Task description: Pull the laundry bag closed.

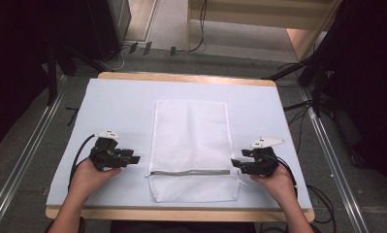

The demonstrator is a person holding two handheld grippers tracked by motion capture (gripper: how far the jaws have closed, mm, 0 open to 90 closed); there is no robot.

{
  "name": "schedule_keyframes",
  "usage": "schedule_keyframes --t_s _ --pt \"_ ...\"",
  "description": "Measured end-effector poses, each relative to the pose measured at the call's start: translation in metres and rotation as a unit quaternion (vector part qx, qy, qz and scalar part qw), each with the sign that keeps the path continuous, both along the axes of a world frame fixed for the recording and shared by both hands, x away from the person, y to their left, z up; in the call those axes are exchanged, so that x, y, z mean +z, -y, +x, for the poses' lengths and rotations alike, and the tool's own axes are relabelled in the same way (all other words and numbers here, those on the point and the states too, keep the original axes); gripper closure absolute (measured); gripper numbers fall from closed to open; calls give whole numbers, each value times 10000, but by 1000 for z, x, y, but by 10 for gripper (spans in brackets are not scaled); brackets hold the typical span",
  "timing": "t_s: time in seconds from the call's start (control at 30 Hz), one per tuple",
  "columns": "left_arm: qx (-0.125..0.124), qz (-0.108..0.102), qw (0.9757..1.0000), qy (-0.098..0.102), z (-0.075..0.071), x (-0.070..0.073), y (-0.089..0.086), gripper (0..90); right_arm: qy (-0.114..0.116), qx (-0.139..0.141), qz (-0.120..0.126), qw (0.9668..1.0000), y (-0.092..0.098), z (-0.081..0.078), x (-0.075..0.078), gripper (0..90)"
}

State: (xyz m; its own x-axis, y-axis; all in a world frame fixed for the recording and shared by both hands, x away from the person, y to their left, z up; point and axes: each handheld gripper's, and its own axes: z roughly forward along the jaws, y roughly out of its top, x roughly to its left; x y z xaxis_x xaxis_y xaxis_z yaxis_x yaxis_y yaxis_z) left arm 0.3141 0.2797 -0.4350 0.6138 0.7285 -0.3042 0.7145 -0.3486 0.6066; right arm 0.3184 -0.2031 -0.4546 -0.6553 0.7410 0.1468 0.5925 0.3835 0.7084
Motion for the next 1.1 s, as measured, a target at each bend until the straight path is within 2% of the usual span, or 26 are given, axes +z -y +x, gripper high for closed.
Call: schedule_keyframes --t_s 0.23,0.4,0.6,0.77,0.9,1.0,1.1 --pt "3 -56 10000 -62 -5 1 -3 551 -27 3 108 9999 -4 2 3 425" --pt "-11 -58 10000 -46 -9 2 -3 554 -86 -16 71 9999 -7 4 5 451" --pt "-61 -87 9999 -36 -15 2 -4 572 -200 -134 251 9994 -8 8 8 472" --pt "-62 -147 9999 -25 -23 3 -5 578 -118 -128 201 9996 -11 9 10 486" --pt "-103 -141 9998 -22 -27 2 -6 599 -181 -61 183 9997 -12 11 9 508" --pt "-161 -196 9997 4 -31 2 -5 648 -148 -29 172 9997 -13 11 9 517" --pt "-201 -202 9996 18 -35 2 -3 736 -168 -19 189 9997 -14 11 10 534"
